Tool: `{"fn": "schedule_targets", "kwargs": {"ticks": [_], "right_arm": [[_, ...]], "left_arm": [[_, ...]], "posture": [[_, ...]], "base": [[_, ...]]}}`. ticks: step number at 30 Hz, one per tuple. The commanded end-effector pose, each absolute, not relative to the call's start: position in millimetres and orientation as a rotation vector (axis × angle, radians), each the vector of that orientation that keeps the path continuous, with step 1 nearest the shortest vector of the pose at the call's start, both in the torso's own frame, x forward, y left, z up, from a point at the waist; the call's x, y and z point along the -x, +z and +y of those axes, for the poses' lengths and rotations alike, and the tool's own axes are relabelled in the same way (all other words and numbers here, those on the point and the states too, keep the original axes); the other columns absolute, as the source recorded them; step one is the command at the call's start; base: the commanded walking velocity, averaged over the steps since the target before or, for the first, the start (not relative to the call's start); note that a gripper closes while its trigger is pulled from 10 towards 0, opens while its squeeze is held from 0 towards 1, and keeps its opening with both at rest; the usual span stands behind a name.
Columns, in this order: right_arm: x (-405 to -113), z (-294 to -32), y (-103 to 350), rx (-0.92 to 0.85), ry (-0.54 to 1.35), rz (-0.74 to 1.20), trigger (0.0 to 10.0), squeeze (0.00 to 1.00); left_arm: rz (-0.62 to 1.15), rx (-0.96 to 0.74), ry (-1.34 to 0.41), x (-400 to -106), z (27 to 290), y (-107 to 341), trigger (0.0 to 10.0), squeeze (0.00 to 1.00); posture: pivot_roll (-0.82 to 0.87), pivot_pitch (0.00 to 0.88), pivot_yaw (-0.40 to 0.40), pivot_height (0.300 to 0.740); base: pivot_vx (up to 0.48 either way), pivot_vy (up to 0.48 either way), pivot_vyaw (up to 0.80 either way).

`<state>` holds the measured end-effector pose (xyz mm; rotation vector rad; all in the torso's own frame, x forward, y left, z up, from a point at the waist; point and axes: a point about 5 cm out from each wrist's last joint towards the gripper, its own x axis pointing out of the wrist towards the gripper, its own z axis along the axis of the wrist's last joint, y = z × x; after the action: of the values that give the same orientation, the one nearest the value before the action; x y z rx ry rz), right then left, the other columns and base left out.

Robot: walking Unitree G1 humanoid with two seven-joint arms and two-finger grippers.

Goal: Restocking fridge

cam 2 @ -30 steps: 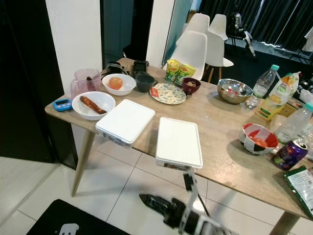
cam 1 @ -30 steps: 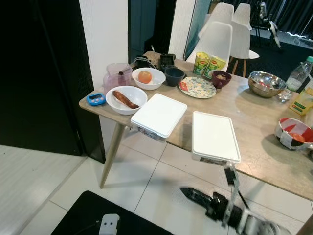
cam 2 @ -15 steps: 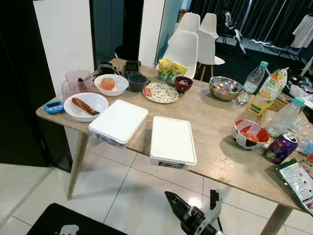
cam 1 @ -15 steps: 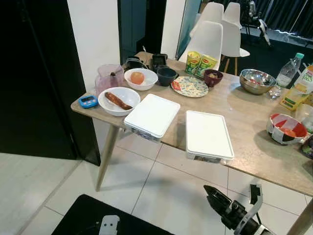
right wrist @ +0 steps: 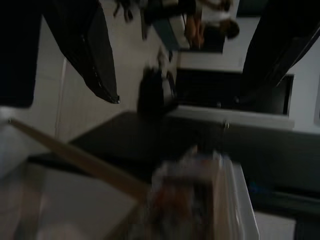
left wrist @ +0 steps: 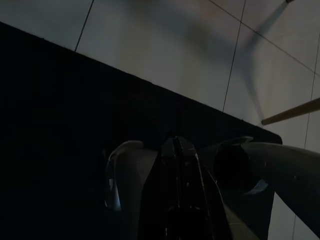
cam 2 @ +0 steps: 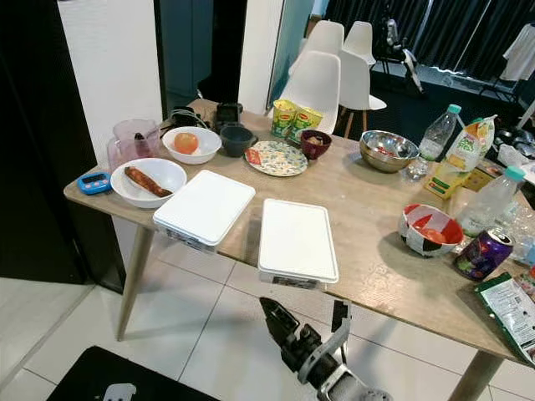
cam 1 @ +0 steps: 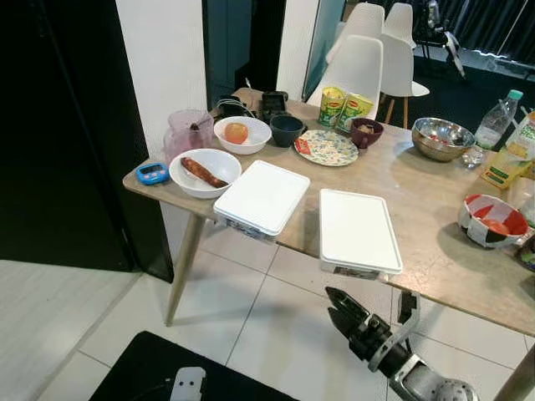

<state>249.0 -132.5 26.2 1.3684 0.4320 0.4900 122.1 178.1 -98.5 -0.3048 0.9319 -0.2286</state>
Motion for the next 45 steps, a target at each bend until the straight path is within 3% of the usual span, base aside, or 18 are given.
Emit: {"fn": "schedule_targets", "kwargs": {"ticks": [1,13,26,27,28,29,30,33,35,37,38,39,40,41,45], "right_arm": [[-251,-135,23,-1.393,0.435,0.413,10.0,0.00],[-257,-130,16,-1.398,0.350,0.423,10.0,0.00],[-264,-116,22,-1.313,0.428,0.421,10.0,0.00],[-265,-115,22,-1.312,0.429,0.421,10.0,0.07],[-265,-114,24,-1.323,0.439,0.416,10.0,0.66],[-265,-114,24,-1.323,0.439,0.416,10.0,0.66],[-267,-110,26,-1.341,0.447,0.417,10.0,0.89],[-269,-109,26,-1.344,0.447,0.417,10.0,0.90],[-271,-108,28,-1.355,0.445,0.413,10.0,0.90],[-272,-106,31,-1.386,0.460,0.403,10.0,0.78],[-273,-105,32,-1.397,0.468,0.399,10.0,0.78],[-274,-106,32,-1.405,0.460,0.396,10.0,0.57],[-275,-106,32,-1.409,0.452,0.394,10.0,0.57],[-275,-106,31,-1.414,0.444,0.392,10.0,0.00],[-276,-105,32,-1.422,0.458,0.388,10.0,0.00]], "left_arm": [[1.008,0.317,-0.256,-106,169,-105,10.0,0.00],[1.007,0.312,-0.252,-106,172,-105,10.0,0.00],[1.003,0.314,-0.252,-108,170,-105,10.0,0.00],[1.003,0.314,-0.253,-108,170,-105,10.0,0.00],[1.004,0.313,-0.252,-107,171,-105,10.0,0.00],[1.004,0.313,-0.252,-107,171,-105,10.0,0.00],[1.006,0.312,-0.252,-107,171,-105,10.0,0.00],[1.006,0.312,-0.251,-107,172,-105,10.0,0.00],[1.005,0.312,-0.249,-107,172,-105,10.0,0.00],[1.007,0.313,-0.248,-106,172,-105,10.0,0.00],[1.008,0.313,-0.248,-105,173,-105,10.0,0.00],[1.008,0.314,-0.248,-105,173,-105,10.0,0.00],[1.008,0.314,-0.247,-105,173,-105,10.0,0.00],[1.008,0.315,-0.246,-105,173,-105,10.0,0.00],[1.007,0.318,-0.244,-104,173,-105,10.0,0.00]], "posture": [[0.12,0.000,-0.134,0.740],[0.13,0.000,-0.136,0.740],[0.14,0.000,-0.139,0.740],[0.14,0.000,-0.137,0.740],[0.14,0.000,-0.135,0.740],[0.14,0.000,-0.135,0.740],[0.14,0.000,-0.135,0.740],[0.14,0.000,-0.133,0.740],[0.14,0.000,-0.133,0.740],[0.14,0.000,-0.132,0.740],[0.14,0.000,-0.132,0.740],[0.14,0.000,-0.132,0.740],[0.14,0.000,-0.132,0.740],[0.14,0.000,-0.131,0.740],[0.14,0.000,-0.130,0.740]], "base": [[0.000,0.000,0.00],[0.000,0.000,0.00],[0.000,0.000,0.00],[0.000,0.000,0.00],[0.000,0.000,0.00],[0.000,0.000,0.00],[0.000,0.000,0.00],[0.000,0.000,0.00],[0.000,0.000,0.00],[0.000,0.000,0.00],[0.000,0.000,0.00],[0.000,0.000,0.00],[0.000,0.000,0.00],[0.000,0.000,0.00],[0.000,0.000,0.00]]}}
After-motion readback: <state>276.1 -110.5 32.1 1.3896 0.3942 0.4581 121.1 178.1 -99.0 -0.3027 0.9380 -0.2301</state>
